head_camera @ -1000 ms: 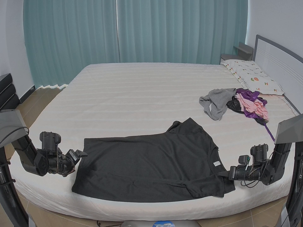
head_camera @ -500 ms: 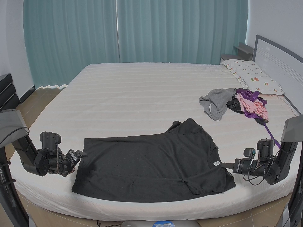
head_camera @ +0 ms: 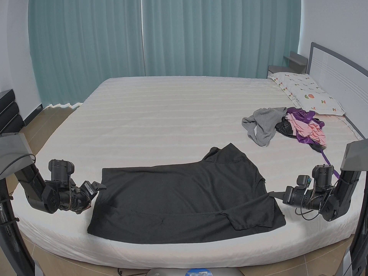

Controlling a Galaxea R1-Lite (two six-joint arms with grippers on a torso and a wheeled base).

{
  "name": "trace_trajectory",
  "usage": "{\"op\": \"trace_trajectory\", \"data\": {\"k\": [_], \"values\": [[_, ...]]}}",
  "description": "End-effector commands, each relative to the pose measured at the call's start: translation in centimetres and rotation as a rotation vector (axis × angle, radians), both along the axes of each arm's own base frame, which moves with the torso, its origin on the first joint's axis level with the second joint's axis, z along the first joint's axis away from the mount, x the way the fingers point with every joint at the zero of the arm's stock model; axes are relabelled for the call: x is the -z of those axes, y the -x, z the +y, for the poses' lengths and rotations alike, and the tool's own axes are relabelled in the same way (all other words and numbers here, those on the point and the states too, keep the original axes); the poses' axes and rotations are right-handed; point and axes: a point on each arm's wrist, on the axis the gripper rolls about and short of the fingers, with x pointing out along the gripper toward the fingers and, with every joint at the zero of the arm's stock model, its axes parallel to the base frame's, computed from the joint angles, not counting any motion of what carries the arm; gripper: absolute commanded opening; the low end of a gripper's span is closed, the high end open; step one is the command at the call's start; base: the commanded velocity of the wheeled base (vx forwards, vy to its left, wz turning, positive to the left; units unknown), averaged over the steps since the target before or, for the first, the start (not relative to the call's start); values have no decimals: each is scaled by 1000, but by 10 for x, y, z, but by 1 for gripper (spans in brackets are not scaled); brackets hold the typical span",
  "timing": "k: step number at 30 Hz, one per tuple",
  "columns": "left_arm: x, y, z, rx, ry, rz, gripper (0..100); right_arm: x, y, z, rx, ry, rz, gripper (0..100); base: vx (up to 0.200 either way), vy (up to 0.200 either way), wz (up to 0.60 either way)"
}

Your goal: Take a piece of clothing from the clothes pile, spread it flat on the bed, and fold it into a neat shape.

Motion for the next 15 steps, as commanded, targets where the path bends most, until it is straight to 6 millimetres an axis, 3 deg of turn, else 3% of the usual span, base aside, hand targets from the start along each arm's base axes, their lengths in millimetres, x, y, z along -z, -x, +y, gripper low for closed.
{"op": "trace_trajectory", "data": {"k": [1, 8, 15], "values": [[0, -2, 0, -3, 1, -5, 100, 8, -5, 1, -1, 1, 11, 0, 0, 0, 0], [1, -4, 1, 26, -9, -14, 100, 9, -8, 1, 0, -4, 12, 0, 0, 0, 0], [5, -3, 20, 269, 26, -83, 100, 13, -6, 3, -7, -5, 27, 0, 0, 0, 0]]}}
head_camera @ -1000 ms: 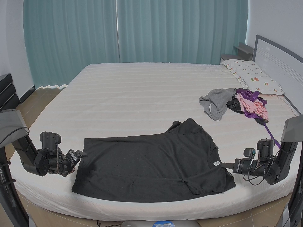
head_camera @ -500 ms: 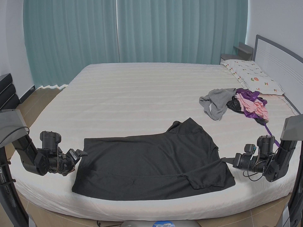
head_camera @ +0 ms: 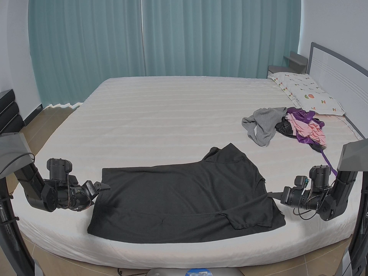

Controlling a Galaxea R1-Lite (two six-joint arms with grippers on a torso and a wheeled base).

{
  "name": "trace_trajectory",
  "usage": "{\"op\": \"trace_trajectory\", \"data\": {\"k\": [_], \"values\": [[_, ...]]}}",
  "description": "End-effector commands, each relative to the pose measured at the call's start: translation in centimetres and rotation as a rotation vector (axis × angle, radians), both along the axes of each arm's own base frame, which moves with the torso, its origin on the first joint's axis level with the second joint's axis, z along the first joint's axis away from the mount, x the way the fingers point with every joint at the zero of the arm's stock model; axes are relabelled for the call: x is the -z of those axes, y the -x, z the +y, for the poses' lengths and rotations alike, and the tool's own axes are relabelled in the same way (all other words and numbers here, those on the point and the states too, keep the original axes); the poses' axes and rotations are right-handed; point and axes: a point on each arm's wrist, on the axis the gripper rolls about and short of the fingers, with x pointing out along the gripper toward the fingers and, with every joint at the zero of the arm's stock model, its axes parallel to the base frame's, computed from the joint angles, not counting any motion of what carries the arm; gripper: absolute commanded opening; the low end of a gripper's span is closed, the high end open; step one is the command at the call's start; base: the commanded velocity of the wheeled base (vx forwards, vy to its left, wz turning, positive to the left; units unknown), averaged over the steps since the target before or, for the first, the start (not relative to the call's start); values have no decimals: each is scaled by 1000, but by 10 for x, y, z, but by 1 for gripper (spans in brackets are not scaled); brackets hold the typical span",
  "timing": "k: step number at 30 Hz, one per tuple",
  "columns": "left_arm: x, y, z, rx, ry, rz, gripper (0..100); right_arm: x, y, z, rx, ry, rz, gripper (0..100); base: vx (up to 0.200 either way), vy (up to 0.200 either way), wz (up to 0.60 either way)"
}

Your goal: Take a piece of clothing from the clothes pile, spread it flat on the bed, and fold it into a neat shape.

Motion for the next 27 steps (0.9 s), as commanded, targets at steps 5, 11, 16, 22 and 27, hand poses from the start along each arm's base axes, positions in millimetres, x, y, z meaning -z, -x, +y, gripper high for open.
{"op": "trace_trajectory", "data": {"k": [5, 11, 16, 22, 27], "values": [[22, -1, 21, 252, -1, -48, 100, 4, 2, 3, -10, -2, 19, 0, 0, 0, 0], [37, -5, 21, 370, -58, -96, 100, 5, 3, 4, -15, -3, 22, 0, 0, 0, 0], [42, -9, 20, 390, -81, -136, 100, 5, 2, 4, -15, -3, 22, 0, 0, 0, 0], [46, -9, 21, 381, -98, -192, 100, 5, 3, 4, -16, -3, 25, 0, 0, 0, 0], [47, -6, 18, 390, -96, -186, 100, 7, 3, 4, -18, -3, 31, 0, 0, 0, 0]]}}
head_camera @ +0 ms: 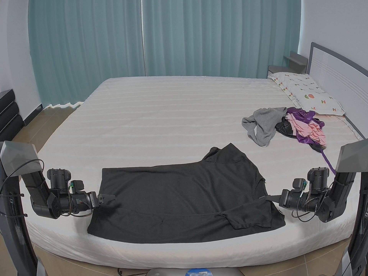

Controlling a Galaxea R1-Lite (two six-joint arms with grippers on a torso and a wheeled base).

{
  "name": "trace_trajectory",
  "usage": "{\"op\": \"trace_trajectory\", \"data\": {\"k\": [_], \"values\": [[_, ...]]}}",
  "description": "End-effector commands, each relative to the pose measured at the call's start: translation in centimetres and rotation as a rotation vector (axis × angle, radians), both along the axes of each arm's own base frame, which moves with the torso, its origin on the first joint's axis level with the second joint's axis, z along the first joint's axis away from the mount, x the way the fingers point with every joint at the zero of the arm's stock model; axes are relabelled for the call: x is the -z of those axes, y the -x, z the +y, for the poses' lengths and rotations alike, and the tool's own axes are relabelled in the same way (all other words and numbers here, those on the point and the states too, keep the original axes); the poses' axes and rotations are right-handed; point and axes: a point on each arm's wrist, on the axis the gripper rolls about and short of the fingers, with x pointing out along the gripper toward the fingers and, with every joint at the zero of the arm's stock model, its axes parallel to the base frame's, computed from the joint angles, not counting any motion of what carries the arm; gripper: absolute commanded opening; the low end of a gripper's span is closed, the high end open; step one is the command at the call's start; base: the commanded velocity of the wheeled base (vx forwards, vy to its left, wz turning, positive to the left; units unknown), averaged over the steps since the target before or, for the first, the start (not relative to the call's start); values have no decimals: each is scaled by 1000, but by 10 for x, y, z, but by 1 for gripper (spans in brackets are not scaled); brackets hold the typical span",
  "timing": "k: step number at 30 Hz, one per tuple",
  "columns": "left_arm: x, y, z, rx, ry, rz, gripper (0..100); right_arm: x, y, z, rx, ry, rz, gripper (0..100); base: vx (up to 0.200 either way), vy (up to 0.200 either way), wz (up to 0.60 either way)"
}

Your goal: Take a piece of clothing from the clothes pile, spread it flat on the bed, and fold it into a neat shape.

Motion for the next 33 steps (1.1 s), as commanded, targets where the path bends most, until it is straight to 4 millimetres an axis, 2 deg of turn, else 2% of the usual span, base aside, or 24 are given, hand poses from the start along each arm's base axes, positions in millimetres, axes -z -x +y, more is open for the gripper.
{"op": "trace_trajectory", "data": {"k": [1, 15, 16, 33], "values": [[5, 3, -1, 3, 4, 23, 100, 2, 0, 0, -1, 0, 5, 0, 0, 0, 0], [12, -1, -1, 3, 2, 24, 100, 1, 0, 2, -6, 0, 4, 0, 0, 0, 0], [12, -1, -1, 3, 2, 22, 0, 1, 0, 2, -6, 0, 4, 0, 0, 0, 0], [12, 12, 11, -45, -6, -19, 0, -1, 0, 1, 5, -14, 6, 0, 0, 0, 0]]}}
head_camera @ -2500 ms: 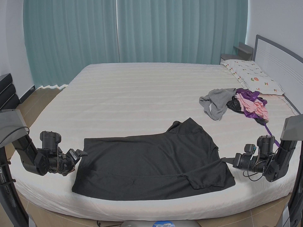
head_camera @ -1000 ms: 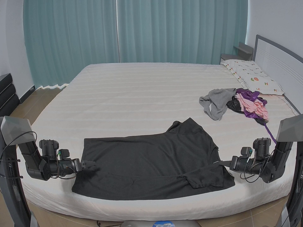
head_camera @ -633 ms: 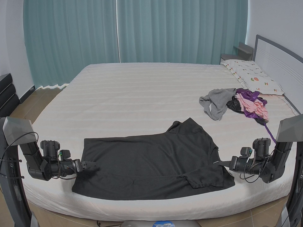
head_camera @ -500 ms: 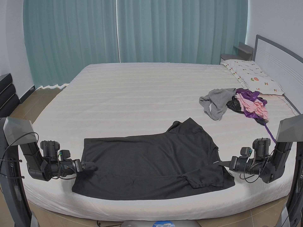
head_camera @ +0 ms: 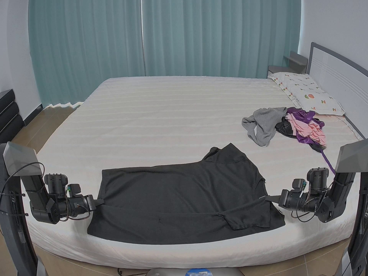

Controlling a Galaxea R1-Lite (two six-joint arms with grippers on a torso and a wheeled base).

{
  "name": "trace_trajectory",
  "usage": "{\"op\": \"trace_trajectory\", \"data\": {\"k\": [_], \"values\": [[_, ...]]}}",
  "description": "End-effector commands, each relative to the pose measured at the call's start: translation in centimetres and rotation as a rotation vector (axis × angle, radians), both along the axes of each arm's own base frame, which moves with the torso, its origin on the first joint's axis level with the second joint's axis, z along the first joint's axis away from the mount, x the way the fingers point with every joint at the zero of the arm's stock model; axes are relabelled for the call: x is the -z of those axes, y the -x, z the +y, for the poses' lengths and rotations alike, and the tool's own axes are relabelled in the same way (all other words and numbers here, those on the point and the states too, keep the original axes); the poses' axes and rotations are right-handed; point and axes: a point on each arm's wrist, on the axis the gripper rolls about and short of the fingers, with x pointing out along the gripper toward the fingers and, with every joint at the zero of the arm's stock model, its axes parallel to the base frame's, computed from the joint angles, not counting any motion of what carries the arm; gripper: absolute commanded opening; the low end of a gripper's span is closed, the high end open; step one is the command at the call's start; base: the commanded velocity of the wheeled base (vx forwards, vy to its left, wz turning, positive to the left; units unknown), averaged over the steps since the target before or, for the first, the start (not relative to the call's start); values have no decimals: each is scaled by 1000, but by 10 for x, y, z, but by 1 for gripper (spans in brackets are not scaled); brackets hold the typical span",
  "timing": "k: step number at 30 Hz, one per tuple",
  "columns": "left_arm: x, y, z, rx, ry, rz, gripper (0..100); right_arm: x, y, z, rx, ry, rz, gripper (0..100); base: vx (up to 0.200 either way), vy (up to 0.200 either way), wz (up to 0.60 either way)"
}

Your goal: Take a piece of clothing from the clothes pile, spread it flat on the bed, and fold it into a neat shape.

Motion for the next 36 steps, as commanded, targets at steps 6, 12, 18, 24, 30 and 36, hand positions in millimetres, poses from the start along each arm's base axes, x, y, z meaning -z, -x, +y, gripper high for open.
{"op": "trace_trajectory", "data": {"k": [6, 12, 18, 24, 30, 36], "values": [[-9, 14, -2, -7, 0, -30, 0, -11, 2, -2, 22, -27, -12, 0, 0, 0, 0], [-15, 20, -3, -15, -13, -62, 0, -20, 11, -2, 20, -34, -37, 0, 0, 0, 0], [-17, 22, -3, -17, -17, -67, 0, -24, 16, -4, 25, -35, -63, 0, 0, 0, 0], [-26, 30, -3, -24, -18, -74, 0, -31, 25, -5, 29, -35, -84, 0, 0, 0, 0], [-37, 41, 4, -55, -22, -86, 0, -39, 40, -6, 34, -35, -114, 0, 0, 0, 0], [-47, 61, 4, -73, -20, -75, 0, -43, 53, -6, 35, -35, -134, 0, 0, 0, 0]]}}
